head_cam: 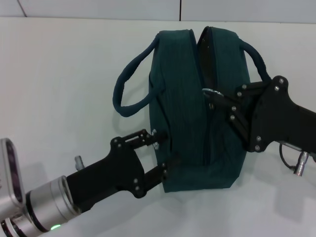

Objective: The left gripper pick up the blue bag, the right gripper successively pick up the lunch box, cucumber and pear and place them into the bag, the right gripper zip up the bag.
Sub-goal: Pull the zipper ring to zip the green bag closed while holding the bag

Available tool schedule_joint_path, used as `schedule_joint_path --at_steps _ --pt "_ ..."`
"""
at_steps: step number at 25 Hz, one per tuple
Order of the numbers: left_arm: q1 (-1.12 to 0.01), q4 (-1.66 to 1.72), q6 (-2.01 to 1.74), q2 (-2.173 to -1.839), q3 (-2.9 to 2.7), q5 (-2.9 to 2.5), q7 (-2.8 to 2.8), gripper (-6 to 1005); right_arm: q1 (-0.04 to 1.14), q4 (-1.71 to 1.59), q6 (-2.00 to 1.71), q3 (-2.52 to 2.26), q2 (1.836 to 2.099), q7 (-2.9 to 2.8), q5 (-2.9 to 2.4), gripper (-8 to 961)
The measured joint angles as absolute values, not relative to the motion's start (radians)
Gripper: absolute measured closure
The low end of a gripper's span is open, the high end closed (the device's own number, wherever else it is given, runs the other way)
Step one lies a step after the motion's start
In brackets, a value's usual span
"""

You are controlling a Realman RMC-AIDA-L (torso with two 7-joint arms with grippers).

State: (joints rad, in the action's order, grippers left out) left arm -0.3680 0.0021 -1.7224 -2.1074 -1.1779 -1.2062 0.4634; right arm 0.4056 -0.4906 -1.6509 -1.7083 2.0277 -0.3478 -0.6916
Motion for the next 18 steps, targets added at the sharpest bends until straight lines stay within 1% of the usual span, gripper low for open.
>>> schedule_joint_path --at_steps 7,13,18 --pt "-0.378 -0.03 -1.755 -2.108 -1.178 -1.128 0.539 495 0.404 -0.489 -1.652 -1.718 2.028 -0.345 -0.688 938" --pt "-0.381 -0.034 -1.755 -2.108 -1.178 -1.088 0.576 291 0.402 -0.489 -1.653 -1.732 2.028 -0.325 -0.685 938" --pt "-0.384 -0.037 -1.754 -2.108 -1.178 -1.055 0.597 252 0.393 -0.49 -1.655 -1.733 2.028 -0.322 -0.684 938"
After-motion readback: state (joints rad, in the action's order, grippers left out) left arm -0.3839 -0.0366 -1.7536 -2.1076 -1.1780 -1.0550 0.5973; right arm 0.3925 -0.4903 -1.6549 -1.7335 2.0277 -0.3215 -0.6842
